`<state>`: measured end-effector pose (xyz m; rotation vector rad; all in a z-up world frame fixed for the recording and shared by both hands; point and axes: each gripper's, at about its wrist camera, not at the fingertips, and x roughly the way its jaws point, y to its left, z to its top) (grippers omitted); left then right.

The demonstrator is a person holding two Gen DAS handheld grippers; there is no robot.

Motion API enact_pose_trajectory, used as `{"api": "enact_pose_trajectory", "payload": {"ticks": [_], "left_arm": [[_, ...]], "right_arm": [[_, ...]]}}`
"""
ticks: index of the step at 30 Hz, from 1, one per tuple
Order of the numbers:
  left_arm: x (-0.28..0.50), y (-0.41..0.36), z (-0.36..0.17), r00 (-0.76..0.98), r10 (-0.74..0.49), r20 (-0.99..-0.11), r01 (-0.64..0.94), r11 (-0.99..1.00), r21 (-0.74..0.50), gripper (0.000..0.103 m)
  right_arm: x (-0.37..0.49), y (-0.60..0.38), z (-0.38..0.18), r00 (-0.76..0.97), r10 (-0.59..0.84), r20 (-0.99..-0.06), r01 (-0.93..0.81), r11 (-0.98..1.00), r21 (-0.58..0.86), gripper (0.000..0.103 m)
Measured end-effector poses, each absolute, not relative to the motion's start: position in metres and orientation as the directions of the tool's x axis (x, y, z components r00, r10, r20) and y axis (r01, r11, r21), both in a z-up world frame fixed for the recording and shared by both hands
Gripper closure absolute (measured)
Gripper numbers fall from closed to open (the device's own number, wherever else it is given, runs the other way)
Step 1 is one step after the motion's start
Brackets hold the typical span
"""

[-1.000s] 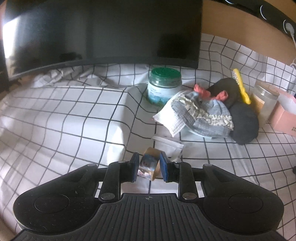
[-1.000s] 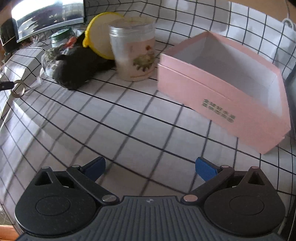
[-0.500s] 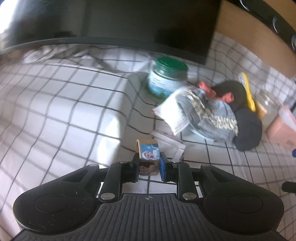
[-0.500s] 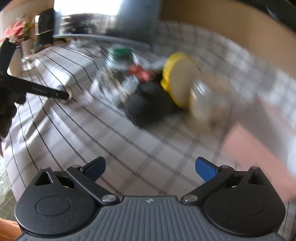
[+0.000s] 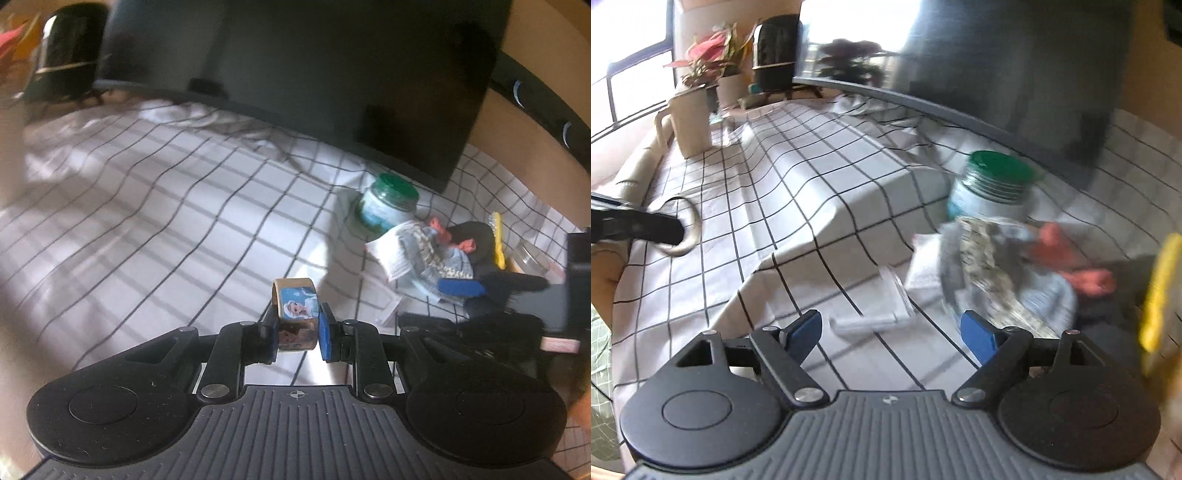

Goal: Organize soft objects
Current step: 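Grasp the small picture roll with the left tool while the right tool grasps the clear plastic strip, then carry both held items over the pink box and open both tools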

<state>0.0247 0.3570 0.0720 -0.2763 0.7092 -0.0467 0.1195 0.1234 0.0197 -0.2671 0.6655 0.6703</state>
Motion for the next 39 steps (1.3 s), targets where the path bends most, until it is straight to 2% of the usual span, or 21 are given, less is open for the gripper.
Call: {"api": "enact_pose_trajectory", "payload": {"ticks": [4, 5, 7, 12, 17, 22, 27, 34, 37, 39], "left_arm": [[0.011, 0.360, 0.069, 0.753, -0.121, -0.647, -0.076, 0.960, -0.269, 0.079], [0.009, 0.360, 0.069, 0.750, -0.119, -0.651, -0.079, 0.960, -0.267, 0.079], [0.005, 0.359, 0.068, 0.745, -0.124, -0.655, -0.080, 0.959, -0.272, 0.079], [0.009, 0.347, 0.066, 0.734, -0.182, -0.655, -0.029, 0.954, -0.297, 0.079], [0.028, 0.303, 0.066, 0.669, -0.348, -0.657, 0.155, 0.929, -0.335, 0.079], [0.047, 0.231, 0.064, 0.506, -0.560, -0.656, 0.397, 0.826, -0.400, 0.079], [0.063, 0.136, 0.068, 0.316, -0.702, -0.638, 0.611, 0.665, -0.429, 0.079], [0.108, 0.015, 0.114, 0.246, -0.778, -0.578, 0.769, 0.519, -0.372, 0.079], [0.132, -0.038, 0.137, 0.300, -0.773, -0.559, 0.800, 0.523, -0.294, 0.079], [0.152, -0.065, 0.146, 0.332, -0.772, -0.542, 0.781, 0.547, -0.300, 0.079]], "right_arm": [[0.133, 0.138, 0.004, 0.539, 0.500, -0.678, -0.684, 0.729, -0.007, 0.020], [0.136, 0.139, 0.002, 0.528, 0.502, -0.685, -0.689, 0.725, 0.001, 0.023], [0.136, 0.138, 0.002, 0.508, 0.521, -0.685, -0.695, 0.718, 0.031, 0.041], [0.121, 0.129, 0.020, 0.504, 0.531, -0.682, -0.698, 0.714, 0.040, 0.042], [0.085, 0.081, 0.047, 0.557, 0.489, -0.672, -0.636, 0.771, 0.034, 0.042], [0.041, 0.000, 0.067, 0.649, 0.316, -0.692, -0.447, 0.895, -0.010, 0.042], [-0.005, -0.079, 0.076, 0.713, 0.105, -0.693, -0.222, 0.972, -0.081, 0.042], [-0.057, -0.172, 0.086, 0.758, -0.090, -0.646, 0.061, 0.996, -0.066, 0.042], [-0.067, -0.195, 0.083, 0.764, -0.131, -0.632, 0.132, 0.990, -0.046, 0.042], [-0.071, -0.205, 0.080, 0.762, -0.142, -0.632, 0.152, 0.988, -0.038, 0.042]]}}
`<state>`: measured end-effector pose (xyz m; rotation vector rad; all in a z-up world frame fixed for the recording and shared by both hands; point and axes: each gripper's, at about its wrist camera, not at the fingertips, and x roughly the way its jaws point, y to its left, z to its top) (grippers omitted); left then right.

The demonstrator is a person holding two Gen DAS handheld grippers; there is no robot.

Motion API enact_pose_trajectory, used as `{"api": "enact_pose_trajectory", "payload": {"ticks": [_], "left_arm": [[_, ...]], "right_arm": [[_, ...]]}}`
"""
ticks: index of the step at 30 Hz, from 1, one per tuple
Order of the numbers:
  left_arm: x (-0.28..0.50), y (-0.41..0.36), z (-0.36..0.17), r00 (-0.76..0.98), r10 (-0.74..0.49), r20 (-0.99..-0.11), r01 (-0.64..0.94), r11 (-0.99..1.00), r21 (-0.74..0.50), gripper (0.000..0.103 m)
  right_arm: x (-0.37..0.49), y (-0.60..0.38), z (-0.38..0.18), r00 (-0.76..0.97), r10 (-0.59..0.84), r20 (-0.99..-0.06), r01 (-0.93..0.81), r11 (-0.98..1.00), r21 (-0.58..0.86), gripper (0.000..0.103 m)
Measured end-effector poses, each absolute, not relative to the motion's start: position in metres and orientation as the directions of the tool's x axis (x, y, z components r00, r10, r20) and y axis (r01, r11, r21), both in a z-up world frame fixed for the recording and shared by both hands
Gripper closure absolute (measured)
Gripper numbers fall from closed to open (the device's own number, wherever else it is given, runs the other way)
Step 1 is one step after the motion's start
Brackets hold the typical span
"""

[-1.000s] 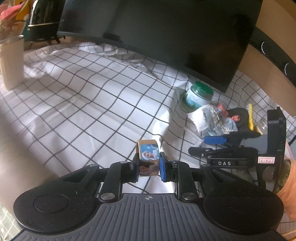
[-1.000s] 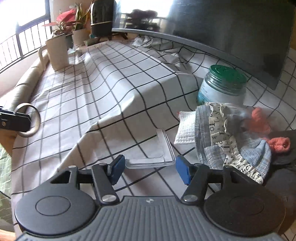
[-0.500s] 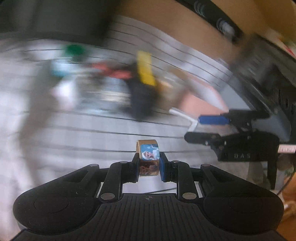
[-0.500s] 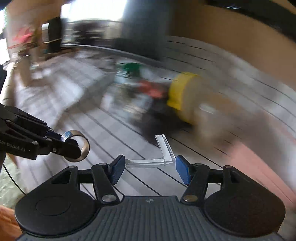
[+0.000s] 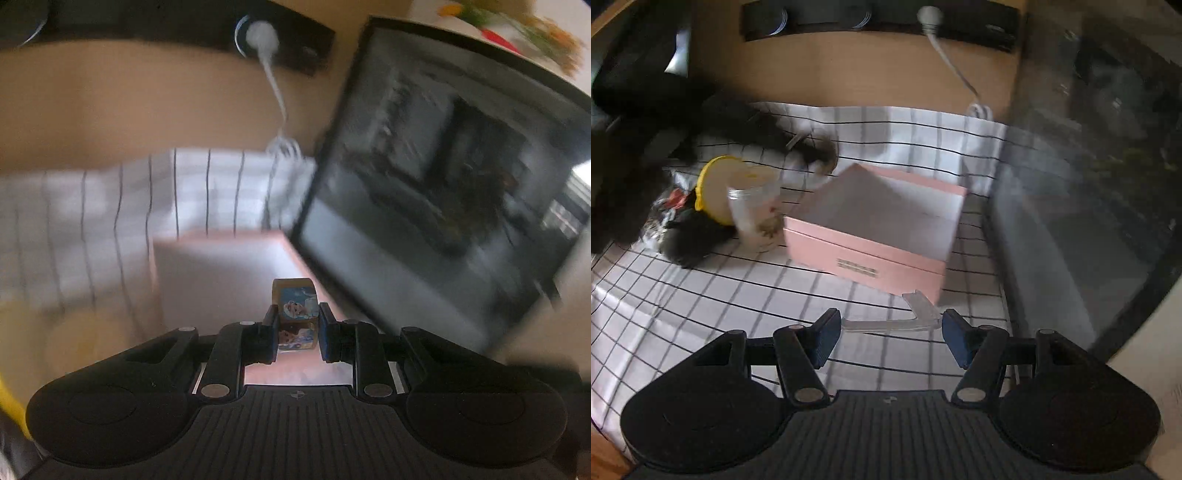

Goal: Organize soft objects
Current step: 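Carry both held items over the pink box and open both tools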

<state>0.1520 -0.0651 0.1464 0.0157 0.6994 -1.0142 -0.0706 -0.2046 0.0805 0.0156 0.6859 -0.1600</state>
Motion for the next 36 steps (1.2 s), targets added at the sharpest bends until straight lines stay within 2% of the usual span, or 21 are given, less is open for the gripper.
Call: {"api": "enact_pose_trajectory", "payload": {"ticks": [2, 3, 5, 7, 9, 11, 13, 16, 19, 20, 21, 23, 24, 26, 31, 36], "left_arm": [[0.177, -0.090, 0.150, 0.345, -0.787, -0.511, 0.752, 0.558, -0.352, 0.078], [0.186, -0.104, 0.147, 0.365, -0.773, -0.519, 0.748, 0.576, -0.331, 0.076], [0.195, -0.134, 0.133, 0.448, -0.644, -0.621, 0.732, 0.663, -0.159, 0.076], [0.198, -0.147, 0.117, 0.489, -0.572, -0.659, 0.717, 0.694, -0.070, 0.076], [0.204, -0.139, 0.110, 0.463, -0.596, -0.656, 0.693, 0.705, -0.152, 0.076], [0.208, -0.117, 0.112, 0.459, -0.637, -0.620, 0.638, 0.722, -0.269, 0.076], [0.201, -0.091, 0.120, 0.491, -0.661, -0.568, 0.599, 0.729, -0.331, 0.076], [0.176, -0.047, 0.128, 0.541, -0.666, -0.514, 0.570, 0.739, -0.359, 0.076], [0.145, -0.005, 0.122, 0.578, -0.631, -0.518, 0.549, 0.770, -0.326, 0.076], [0.135, 0.010, 0.116, 0.590, -0.605, -0.534, 0.536, 0.789, -0.300, 0.076], [0.125, 0.023, 0.112, 0.601, -0.579, -0.552, 0.521, 0.807, -0.279, 0.076], [0.112, 0.054, 0.099, 0.621, -0.511, -0.594, 0.468, 0.850, -0.242, 0.076], [0.105, 0.070, 0.093, 0.632, -0.476, -0.611, 0.431, 0.872, -0.232, 0.076], [0.096, 0.102, 0.082, 0.646, -0.408, -0.645, 0.349, 0.910, -0.226, 0.076], [0.086, 0.166, 0.066, 0.670, -0.274, -0.690, 0.159, 0.961, -0.227, 0.076], [0.101, 0.187, 0.075, 0.712, -0.258, -0.653, 0.163, 0.965, -0.204, 0.076]], "right_arm": [[-0.071, -0.209, 0.078, 0.767, -0.145, -0.625, 0.154, 0.987, -0.041, 0.042], [-0.070, -0.211, 0.077, 0.770, -0.145, -0.621, 0.153, 0.987, -0.041, 0.042], [-0.070, -0.214, 0.077, 0.774, -0.142, -0.617, 0.151, 0.988, -0.039, 0.042], [-0.070, -0.215, 0.078, 0.784, -0.135, -0.606, 0.137, 0.990, -0.042, 0.042], [-0.071, -0.215, 0.077, 0.793, -0.137, -0.594, 0.129, 0.990, -0.056, 0.042], [-0.070, -0.217, 0.078, 0.800, -0.130, -0.586, 0.123, 0.991, -0.052, 0.042], [-0.063, -0.221, 0.081, 0.809, -0.120, -0.575, 0.120, 0.992, -0.038, 0.042], [-0.042, -0.226, 0.092, 0.839, -0.110, -0.533, 0.121, 0.993, -0.015, 0.042], [-0.005, -0.227, 0.108, 0.875, -0.126, -0.467, 0.133, 0.991, -0.018, 0.042], [0.008, -0.228, 0.114, 0.888, -0.138, -0.439, 0.148, 0.989, -0.012, 0.040], [0.022, -0.228, 0.119, 0.899, -0.155, -0.410, 0.170, 0.985, 0.001, 0.026], [0.044, -0.228, 0.123, 0.907, -0.186, -0.377, 0.210, 0.977, 0.023, 0.008], [0.052, -0.225, 0.124, 0.909, -0.197, -0.369, 0.224, 0.974, 0.032, 0.007], [0.064, -0.216, 0.119, 0.904, -0.171, -0.391, 0.204, 0.978, 0.042, 0.007], [0.068, -0.180, 0.082, 0.844, -0.014, -0.536, 0.075, 0.993, 0.093, 0.007], [0.050, -0.147, 0.058, 0.796, 0.014, -0.606, 0.039, 0.996, 0.075, 0.007]]}}
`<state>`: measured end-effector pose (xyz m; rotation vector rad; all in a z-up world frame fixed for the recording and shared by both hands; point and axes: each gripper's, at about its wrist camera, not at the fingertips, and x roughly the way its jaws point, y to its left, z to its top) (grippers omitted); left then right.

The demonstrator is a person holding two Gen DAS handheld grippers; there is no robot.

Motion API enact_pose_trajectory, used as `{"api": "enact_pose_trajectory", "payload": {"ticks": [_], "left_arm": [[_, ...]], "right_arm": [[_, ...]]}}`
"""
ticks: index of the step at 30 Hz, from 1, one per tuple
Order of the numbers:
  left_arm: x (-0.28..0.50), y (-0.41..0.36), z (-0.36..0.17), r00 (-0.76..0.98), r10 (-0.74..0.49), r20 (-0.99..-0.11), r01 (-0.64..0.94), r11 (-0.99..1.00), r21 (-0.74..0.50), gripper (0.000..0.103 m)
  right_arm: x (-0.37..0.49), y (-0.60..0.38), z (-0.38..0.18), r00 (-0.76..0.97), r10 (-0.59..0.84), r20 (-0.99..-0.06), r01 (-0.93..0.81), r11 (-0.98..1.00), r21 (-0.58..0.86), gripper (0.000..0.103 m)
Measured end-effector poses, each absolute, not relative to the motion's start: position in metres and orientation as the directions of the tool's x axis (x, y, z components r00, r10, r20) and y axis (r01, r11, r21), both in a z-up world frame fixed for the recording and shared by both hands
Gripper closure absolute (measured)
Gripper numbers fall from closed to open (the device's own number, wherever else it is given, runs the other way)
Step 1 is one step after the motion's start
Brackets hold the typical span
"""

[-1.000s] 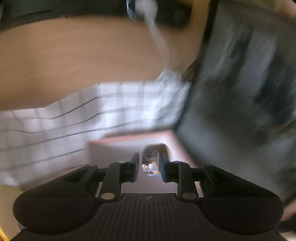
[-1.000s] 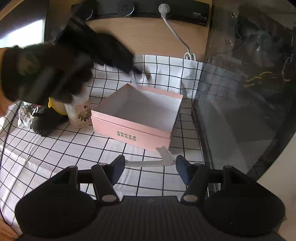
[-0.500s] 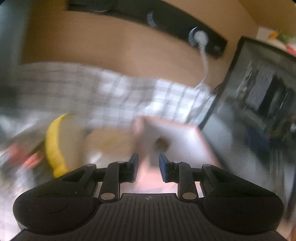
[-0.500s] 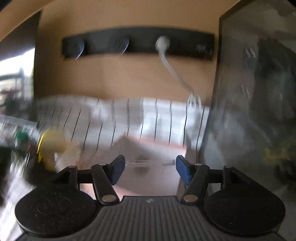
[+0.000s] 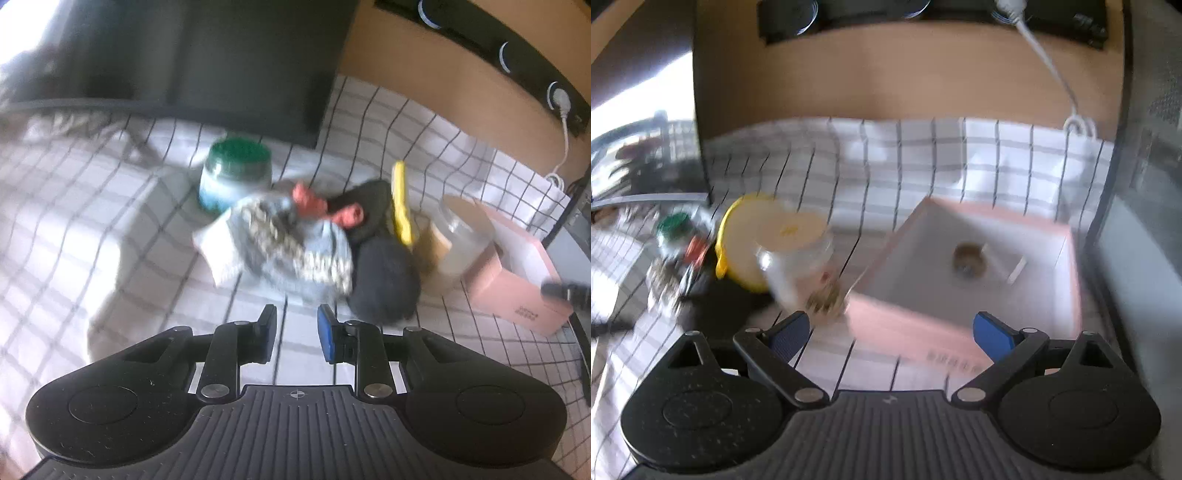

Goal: Organize soft objects
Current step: 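Carry both held items over the pink box and open both tools, then grasp the white glove with the left tool while the right tool grasps the orange socks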

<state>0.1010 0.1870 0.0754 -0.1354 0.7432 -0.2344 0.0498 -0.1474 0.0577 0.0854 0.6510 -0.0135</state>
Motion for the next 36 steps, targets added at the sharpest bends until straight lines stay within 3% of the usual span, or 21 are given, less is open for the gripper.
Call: {"api": "enact_pose_trajectory", "payload": {"ticks": [9, 13, 17, 25, 32, 36], "left_arm": [[0.183, 0.171, 0.098, 0.760, -0.282, -0.585, 0.293, 0.953, -0.078, 0.076], [0.231, 0.164, 0.085, 0.716, -0.322, -0.619, 0.313, 0.941, -0.128, 0.076], [0.255, 0.150, 0.067, 0.657, -0.319, -0.683, 0.345, 0.933, -0.104, 0.076], [0.195, 0.185, 0.045, 0.546, -0.444, -0.710, 0.404, 0.882, -0.242, 0.075], [0.142, 0.201, 0.042, 0.513, -0.406, -0.757, 0.454, 0.876, -0.162, 0.074], [0.121, 0.217, 0.058, 0.550, -0.437, -0.711, 0.436, 0.877, -0.202, 0.074]], "right_arm": [[0.020, -0.116, 0.051, 0.759, -0.050, -0.649, 0.019, 0.998, -0.055, 0.007], [0.015, -0.112, 0.045, 0.734, -0.068, -0.676, 0.033, 0.997, -0.065, 0.007], [0.015, -0.105, 0.041, 0.717, -0.078, -0.692, 0.033, 0.996, -0.078, 0.007], [0.021, -0.094, 0.035, 0.705, -0.047, -0.708, -0.007, 0.997, -0.073, 0.007], [0.034, -0.073, 0.032, 0.702, 0.015, -0.712, -0.094, 0.993, -0.071, 0.007], [0.037, -0.060, 0.034, 0.706, 0.080, -0.704, -0.166, 0.985, -0.054, 0.007]]}}
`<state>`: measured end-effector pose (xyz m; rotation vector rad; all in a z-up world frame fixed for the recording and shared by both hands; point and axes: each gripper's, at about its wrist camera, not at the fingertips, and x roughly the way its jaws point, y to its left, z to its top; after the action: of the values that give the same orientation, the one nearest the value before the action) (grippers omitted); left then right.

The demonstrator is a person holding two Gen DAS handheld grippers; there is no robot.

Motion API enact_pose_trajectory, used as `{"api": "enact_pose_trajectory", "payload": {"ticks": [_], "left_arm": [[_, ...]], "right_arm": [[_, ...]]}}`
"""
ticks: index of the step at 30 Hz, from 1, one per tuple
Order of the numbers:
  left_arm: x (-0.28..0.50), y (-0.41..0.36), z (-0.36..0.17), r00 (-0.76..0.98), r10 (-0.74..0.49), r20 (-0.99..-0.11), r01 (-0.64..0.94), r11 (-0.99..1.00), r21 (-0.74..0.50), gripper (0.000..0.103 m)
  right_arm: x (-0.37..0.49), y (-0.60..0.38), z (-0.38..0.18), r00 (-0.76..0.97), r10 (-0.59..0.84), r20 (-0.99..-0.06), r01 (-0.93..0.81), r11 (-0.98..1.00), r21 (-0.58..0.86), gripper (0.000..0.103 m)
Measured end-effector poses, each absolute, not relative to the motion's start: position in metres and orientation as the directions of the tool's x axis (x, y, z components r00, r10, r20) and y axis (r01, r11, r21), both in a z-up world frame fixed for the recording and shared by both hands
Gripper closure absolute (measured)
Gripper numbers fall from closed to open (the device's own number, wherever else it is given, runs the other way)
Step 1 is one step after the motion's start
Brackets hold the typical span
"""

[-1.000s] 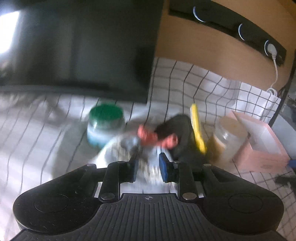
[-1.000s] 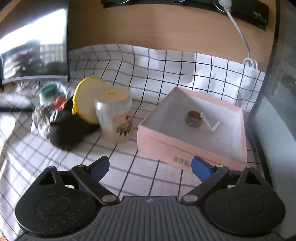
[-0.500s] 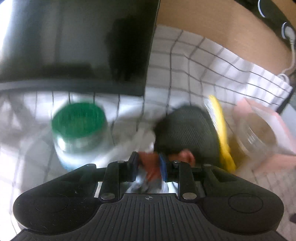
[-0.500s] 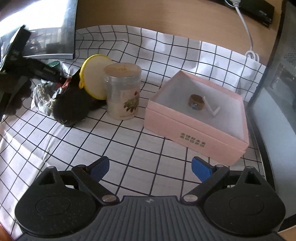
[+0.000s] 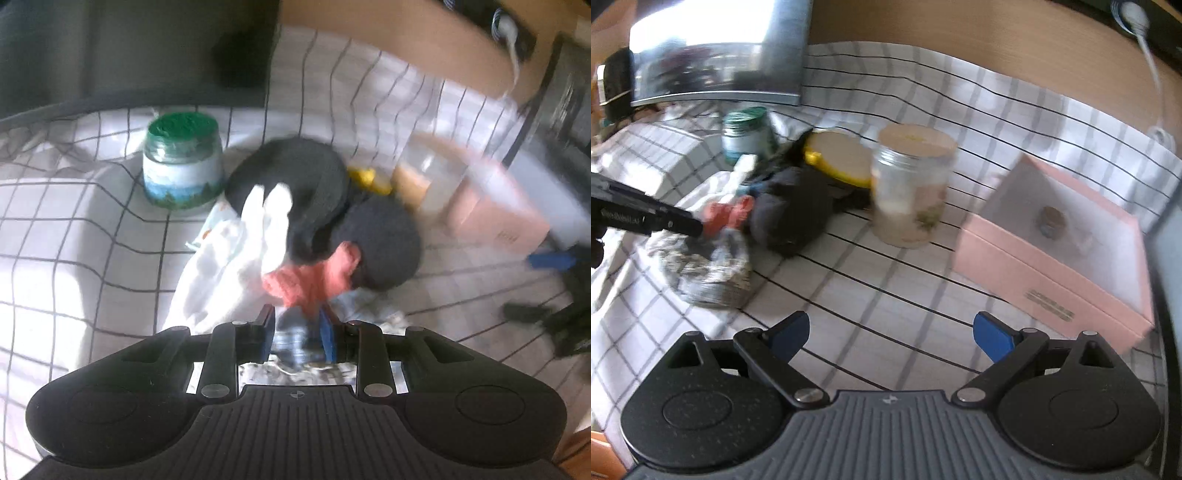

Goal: Organize soft objects
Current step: 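Grasp the white glove with the left tool while the right tool grasps the orange socks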

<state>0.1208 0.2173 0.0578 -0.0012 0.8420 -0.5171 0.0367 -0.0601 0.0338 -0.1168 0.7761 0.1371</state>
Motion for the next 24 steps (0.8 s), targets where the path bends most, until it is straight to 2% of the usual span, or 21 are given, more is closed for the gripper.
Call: {"api": "enact_pose_trajectory", "payload": {"ticks": [2, 7, 10, 13, 18, 20, 24], "left_arm": [[0.117, 0.229, 0.069, 0.587, -0.441, -0.679, 0.406, 0.886, -0.224, 0.074], [0.138, 0.251, 0.077, 0.655, -0.339, -0.675, 0.294, 0.938, -0.185, 0.074], [0.165, 0.268, 0.064, 0.615, -0.362, -0.700, 0.234, 0.932, -0.276, 0.074], [0.175, 0.271, 0.049, 0.520, -0.433, -0.736, 0.282, 0.901, -0.331, 0.074], [0.165, 0.247, 0.037, 0.493, -0.385, -0.780, 0.455, 0.878, -0.146, 0.074], [0.162, 0.247, 0.040, 0.500, -0.384, -0.776, 0.469, 0.874, -0.130, 0.074], [0.162, 0.267, 0.043, 0.515, -0.402, -0.757, 0.426, 0.887, -0.181, 0.074]], "right_arm": [[0.039, -0.051, 0.036, 0.703, 0.133, -0.698, -0.215, 0.976, -0.031, 0.007], [0.050, -0.020, 0.033, 0.682, 0.209, -0.700, -0.297, 0.955, -0.005, 0.007], [0.053, -0.002, 0.027, 0.657, 0.227, -0.719, -0.328, 0.945, -0.001, 0.007], [0.051, 0.009, 0.025, 0.651, 0.235, -0.721, -0.352, 0.936, -0.013, 0.007], [0.062, 0.020, 0.028, 0.619, 0.289, -0.730, -0.355, 0.932, 0.068, 0.007], [0.071, 0.030, 0.029, 0.607, 0.311, -0.732, -0.349, 0.931, 0.106, 0.007], [0.095, 0.056, 0.025, 0.581, 0.325, -0.746, -0.309, 0.936, 0.167, 0.007]]}}
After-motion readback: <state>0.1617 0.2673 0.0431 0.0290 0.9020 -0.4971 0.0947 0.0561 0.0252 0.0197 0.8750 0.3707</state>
